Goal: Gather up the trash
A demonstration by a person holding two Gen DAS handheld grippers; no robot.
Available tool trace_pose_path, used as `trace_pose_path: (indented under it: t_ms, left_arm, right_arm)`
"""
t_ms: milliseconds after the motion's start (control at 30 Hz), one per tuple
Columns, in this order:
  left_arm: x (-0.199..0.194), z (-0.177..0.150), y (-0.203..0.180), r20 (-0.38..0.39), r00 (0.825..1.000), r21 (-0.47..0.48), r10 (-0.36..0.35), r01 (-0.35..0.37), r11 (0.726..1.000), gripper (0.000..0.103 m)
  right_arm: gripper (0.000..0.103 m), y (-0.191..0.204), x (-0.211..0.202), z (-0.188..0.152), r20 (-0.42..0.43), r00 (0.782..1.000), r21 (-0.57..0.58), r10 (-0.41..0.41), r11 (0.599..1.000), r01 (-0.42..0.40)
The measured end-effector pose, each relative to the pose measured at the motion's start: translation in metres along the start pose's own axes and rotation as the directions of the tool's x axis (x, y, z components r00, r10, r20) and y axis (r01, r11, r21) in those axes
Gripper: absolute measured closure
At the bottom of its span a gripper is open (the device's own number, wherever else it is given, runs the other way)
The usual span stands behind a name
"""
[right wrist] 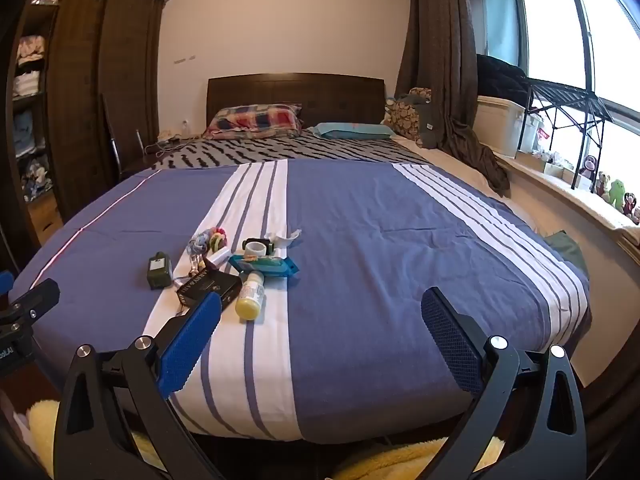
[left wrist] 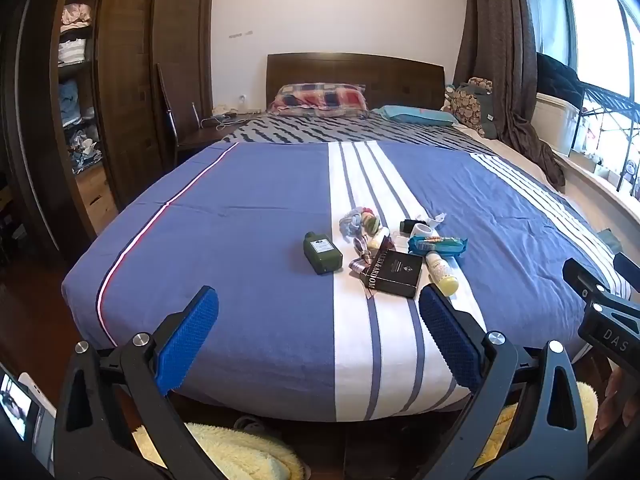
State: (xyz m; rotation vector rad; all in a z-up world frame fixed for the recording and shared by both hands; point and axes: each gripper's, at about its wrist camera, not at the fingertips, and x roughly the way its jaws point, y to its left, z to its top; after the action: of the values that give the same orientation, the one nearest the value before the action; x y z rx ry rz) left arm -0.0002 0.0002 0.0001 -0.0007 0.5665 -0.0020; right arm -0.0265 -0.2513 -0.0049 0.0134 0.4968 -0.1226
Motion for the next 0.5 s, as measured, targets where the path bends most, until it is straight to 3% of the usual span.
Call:
trace_pose_path:
  t_ms: [500]
  left_arm:
    - [0.002,0.003,0.000,-0.002,1.000,-0.006,0.004,-0.004,1.000,0.008]
  right_arm:
    - [0.003,0.011,0.004,0.002,0.001,1.000,-0.010,0.004,1.000,-0.004]
